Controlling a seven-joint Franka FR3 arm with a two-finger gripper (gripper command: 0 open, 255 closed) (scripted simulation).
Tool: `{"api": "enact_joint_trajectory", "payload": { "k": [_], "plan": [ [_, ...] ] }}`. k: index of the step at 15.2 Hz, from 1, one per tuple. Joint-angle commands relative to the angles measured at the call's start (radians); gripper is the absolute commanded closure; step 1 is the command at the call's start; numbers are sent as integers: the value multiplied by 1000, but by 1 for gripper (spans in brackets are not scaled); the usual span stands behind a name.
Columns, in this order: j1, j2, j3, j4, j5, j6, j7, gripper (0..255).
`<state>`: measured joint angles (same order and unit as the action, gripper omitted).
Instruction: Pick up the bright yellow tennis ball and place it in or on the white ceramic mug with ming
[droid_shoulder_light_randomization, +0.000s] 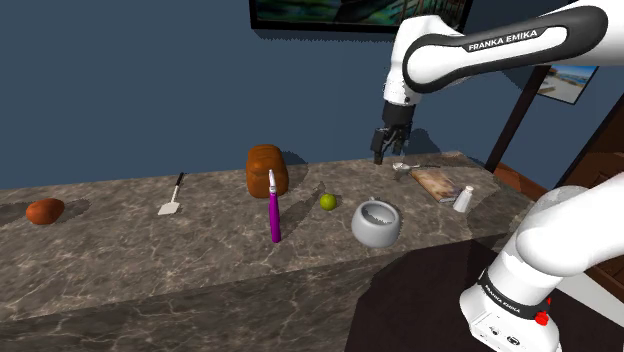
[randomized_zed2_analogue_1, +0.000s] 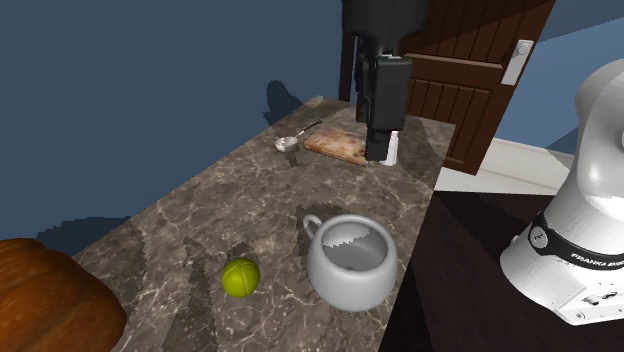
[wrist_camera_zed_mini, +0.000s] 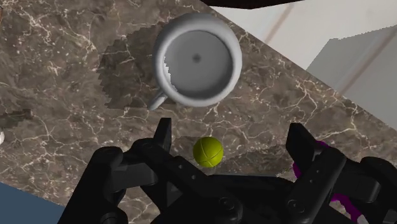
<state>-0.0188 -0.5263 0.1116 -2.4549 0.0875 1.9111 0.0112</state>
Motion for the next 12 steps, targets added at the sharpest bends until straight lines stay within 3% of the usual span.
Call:
{"api": "enact_joint_trajectory", "payload": {
  "k": [1, 12],
  "plan": [
    [-4, 66, 16, 1, 2, 71, 30, 0],
    [-32, 477, 69, 95, -54, 396, 196, 0]
  ]
}}
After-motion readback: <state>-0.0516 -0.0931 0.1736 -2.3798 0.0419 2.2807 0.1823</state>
